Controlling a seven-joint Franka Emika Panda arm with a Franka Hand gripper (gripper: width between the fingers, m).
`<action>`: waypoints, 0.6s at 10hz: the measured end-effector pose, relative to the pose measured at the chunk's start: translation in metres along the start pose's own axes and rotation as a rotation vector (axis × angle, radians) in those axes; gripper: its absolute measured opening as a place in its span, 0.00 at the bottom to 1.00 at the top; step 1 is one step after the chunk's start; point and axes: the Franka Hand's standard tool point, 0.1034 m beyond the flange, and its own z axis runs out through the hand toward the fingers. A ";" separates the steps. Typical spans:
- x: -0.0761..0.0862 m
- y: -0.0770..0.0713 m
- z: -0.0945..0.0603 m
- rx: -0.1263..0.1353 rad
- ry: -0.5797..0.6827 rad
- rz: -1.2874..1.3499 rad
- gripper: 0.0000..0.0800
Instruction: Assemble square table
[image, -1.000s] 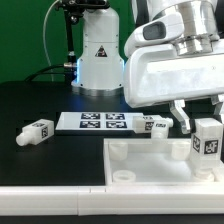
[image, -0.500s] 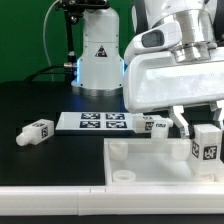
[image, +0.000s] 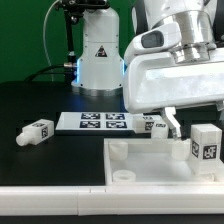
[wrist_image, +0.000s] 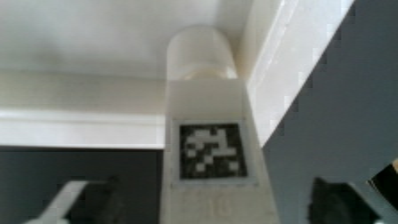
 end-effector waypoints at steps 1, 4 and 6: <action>0.008 0.000 -0.004 0.007 -0.023 0.001 0.73; 0.023 -0.004 -0.001 0.060 -0.263 0.035 0.81; 0.017 -0.002 0.001 0.081 -0.402 0.043 0.81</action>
Offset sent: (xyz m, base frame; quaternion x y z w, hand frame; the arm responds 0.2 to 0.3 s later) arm 0.0291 -0.0109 0.0012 -0.0158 -0.2297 0.0266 0.9728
